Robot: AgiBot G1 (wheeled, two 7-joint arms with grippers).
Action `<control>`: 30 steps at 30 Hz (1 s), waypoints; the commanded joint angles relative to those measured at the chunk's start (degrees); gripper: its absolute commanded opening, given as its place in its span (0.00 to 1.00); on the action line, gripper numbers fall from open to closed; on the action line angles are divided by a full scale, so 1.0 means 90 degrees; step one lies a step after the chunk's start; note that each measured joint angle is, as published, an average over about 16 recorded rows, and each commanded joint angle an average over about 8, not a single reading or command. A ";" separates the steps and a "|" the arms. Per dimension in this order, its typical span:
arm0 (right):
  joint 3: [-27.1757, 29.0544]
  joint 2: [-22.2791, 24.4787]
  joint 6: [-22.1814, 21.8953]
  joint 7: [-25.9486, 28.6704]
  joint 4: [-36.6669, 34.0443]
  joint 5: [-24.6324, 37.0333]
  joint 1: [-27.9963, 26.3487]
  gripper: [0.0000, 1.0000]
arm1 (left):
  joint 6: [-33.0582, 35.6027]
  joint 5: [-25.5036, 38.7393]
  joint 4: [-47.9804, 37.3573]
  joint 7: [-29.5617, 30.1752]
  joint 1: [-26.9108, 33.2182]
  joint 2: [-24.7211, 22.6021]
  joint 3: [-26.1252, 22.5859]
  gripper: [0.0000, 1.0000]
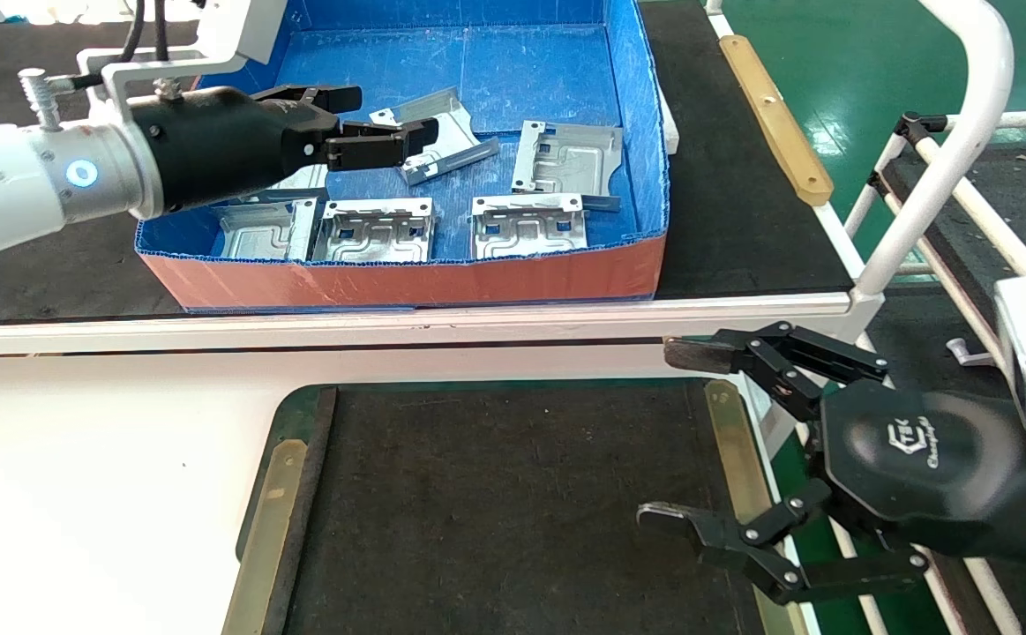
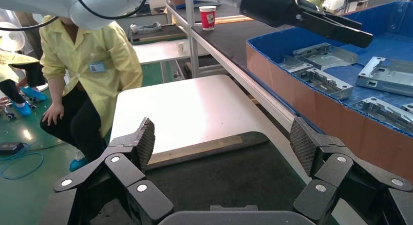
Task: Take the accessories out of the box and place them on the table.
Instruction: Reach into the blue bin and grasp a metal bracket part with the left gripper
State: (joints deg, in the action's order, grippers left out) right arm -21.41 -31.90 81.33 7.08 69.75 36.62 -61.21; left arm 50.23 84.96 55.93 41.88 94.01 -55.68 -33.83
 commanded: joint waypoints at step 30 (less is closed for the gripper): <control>0.0000 0.0000 0.0000 0.0000 0.0000 0.0000 0.0000 1.00 | -0.0427 0.2027 -0.2069 0.1913 0.1299 -0.1261 -0.0939 1.00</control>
State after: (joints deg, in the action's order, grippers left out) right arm -21.41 -31.90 81.33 7.08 69.75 36.62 -61.21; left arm 46.45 102.87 37.36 58.59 105.67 -66.88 -42.14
